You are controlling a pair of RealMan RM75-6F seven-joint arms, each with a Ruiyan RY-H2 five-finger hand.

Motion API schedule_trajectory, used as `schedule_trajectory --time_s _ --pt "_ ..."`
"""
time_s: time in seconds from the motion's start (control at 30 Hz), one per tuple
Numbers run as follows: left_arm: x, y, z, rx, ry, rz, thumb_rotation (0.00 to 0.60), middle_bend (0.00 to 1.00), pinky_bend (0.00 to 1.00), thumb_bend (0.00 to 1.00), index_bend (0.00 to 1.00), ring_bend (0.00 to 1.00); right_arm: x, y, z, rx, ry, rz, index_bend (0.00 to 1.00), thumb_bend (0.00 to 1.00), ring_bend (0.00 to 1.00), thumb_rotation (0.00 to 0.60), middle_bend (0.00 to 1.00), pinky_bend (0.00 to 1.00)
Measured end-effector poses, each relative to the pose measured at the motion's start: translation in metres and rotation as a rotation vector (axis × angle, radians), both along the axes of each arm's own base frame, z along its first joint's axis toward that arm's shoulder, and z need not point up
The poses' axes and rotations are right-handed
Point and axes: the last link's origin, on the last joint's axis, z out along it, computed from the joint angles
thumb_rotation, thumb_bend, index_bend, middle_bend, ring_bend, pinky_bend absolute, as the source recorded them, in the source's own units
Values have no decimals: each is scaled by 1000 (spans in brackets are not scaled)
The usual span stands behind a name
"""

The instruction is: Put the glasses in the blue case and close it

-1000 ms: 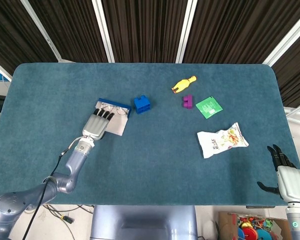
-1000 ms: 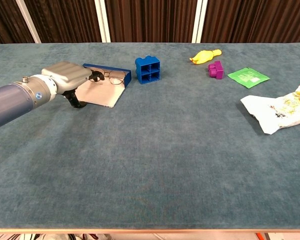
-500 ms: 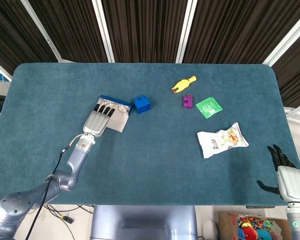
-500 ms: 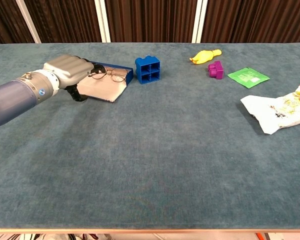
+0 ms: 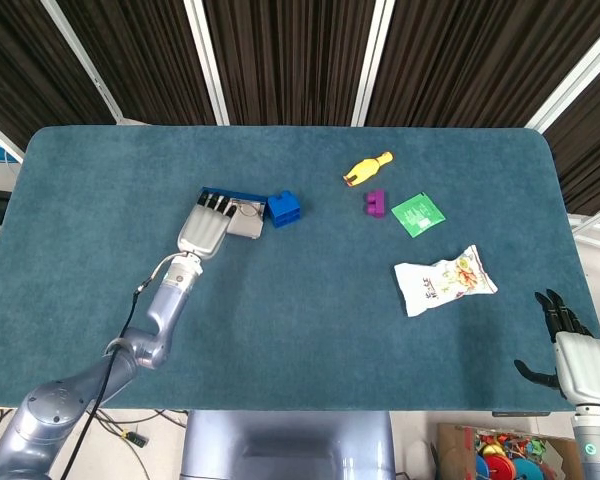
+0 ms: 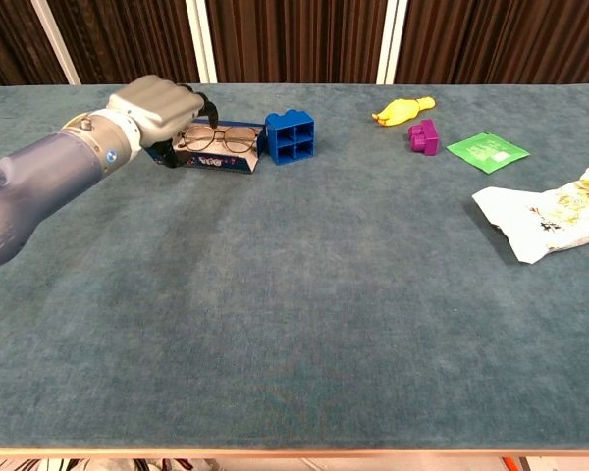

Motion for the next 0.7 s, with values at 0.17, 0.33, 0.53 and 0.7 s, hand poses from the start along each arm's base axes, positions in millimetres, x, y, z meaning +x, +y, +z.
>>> schedule_trajectory --time_s 0.17,0.33,0.53,0.7 --pt "3 8 -1 26 -2 26 600 161 129 419 299 100 0 0 0 -1 -4 -3 20 261 162 600 0 317" --pt "-2 6 -9 1 -15 49 600 161 129 419 356 100 0 0 1 -1 -5 -4 20 259 162 600 0 317" --pt "-6 0 -12 -18 -28 37 600 161 128 418 406 100 0 0 0 -2 -13 -4 20 260 162 600 0 317" --pt "-12 -3 -12 -22 -39 43 600 161 128 418 454 100 0 0 1 -3 -14 -4 20 260 162 600 0 317"
